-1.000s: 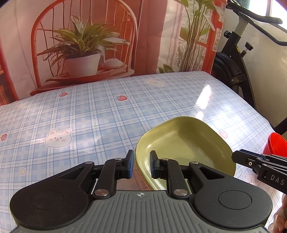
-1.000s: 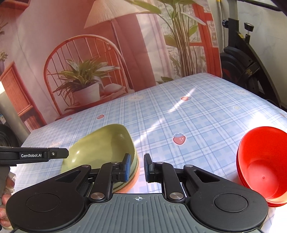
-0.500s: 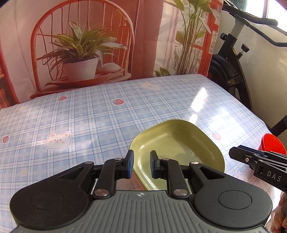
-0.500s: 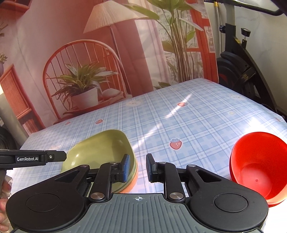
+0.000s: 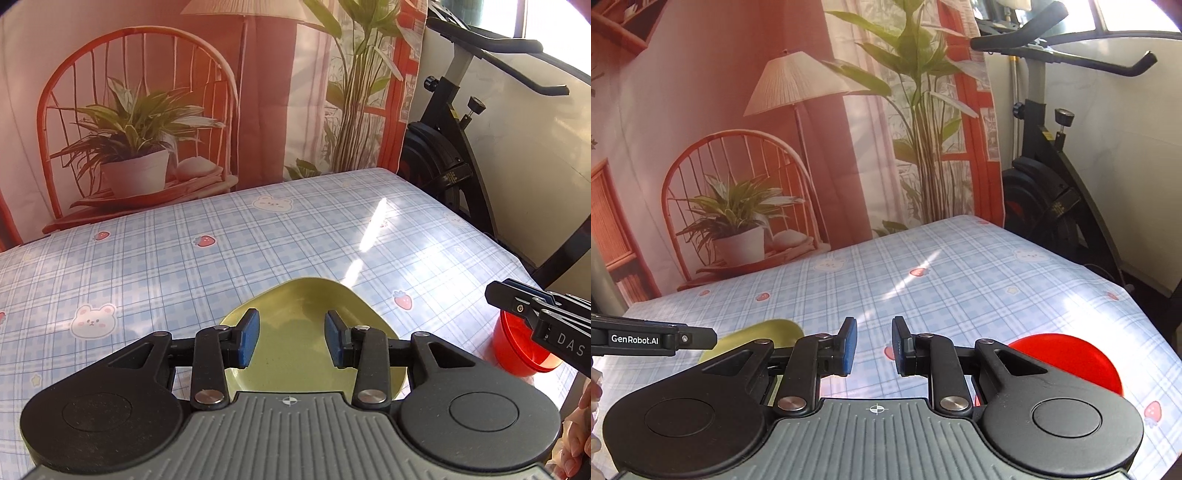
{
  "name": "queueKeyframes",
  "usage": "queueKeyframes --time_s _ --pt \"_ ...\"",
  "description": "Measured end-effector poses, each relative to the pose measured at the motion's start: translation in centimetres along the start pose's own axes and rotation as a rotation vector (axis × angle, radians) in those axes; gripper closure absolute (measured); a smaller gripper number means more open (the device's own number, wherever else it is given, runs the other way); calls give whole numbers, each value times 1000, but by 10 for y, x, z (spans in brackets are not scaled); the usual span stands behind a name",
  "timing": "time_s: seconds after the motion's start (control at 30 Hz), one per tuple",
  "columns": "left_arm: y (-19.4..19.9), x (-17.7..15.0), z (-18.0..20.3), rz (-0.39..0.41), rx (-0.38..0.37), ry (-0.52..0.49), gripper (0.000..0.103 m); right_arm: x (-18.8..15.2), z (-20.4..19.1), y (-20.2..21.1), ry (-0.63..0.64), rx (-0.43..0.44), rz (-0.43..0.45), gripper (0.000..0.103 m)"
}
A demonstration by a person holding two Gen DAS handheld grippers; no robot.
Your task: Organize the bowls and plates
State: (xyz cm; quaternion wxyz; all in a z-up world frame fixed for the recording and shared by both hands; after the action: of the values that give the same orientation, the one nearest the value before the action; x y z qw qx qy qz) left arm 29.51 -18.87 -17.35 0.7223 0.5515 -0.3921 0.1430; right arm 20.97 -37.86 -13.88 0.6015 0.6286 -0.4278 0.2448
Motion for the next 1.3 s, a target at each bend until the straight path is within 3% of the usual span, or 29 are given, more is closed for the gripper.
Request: queueKeyframes --time_s 0.33,0.47,0.63,0.9,1.3 --pt "-13 7 55 1 -80 -52 60 -4 72 25 -47 -126 13 81" --pt "-24 -1 89 -29 -146 -87 58 -13 107 36 -91 -188 -2 79" --pt "-35 -14 128 -55 -245 -106 49 -31 132 42 -117 -228 -32 77" --pt "-61 -36 173 -101 -304 -171 49 -55 156 34 -189 -250 -60 76" --pt "-76 -53 196 -141 -340 -197 49 -66 157 18 -248 -220 -77 75"
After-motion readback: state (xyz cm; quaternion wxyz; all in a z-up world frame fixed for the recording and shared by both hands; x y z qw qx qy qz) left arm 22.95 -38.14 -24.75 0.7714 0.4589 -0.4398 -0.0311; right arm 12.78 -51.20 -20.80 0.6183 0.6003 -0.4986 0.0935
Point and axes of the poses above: each gripper's, at about its wrist camera, not at the fingertips, and y roughly against the way its jaws point, z to its right, x to its top, the point moved 10 cm from there along -y, roughly the way its jaws point, and after that the axes turned 3 degrees about y, right-handed, at the moved point
